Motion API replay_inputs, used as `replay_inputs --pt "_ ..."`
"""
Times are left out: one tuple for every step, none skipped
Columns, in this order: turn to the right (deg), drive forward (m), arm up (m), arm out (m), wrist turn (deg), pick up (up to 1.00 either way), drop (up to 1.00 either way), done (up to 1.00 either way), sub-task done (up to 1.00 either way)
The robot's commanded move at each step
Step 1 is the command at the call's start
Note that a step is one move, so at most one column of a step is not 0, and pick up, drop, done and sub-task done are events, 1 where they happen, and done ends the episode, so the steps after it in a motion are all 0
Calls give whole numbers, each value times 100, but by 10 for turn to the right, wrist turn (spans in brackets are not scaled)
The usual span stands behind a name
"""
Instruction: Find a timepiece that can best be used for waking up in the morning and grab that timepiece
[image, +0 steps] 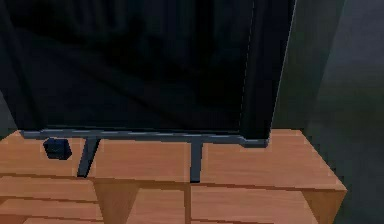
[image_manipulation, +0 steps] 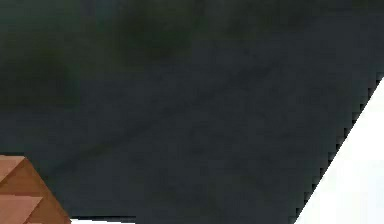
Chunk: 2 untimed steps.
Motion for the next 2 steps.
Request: replay_inputs --pt "90 0 0 0 0 0 0 0 0" --pt "30 0 0 0 0 0 0 0 0"
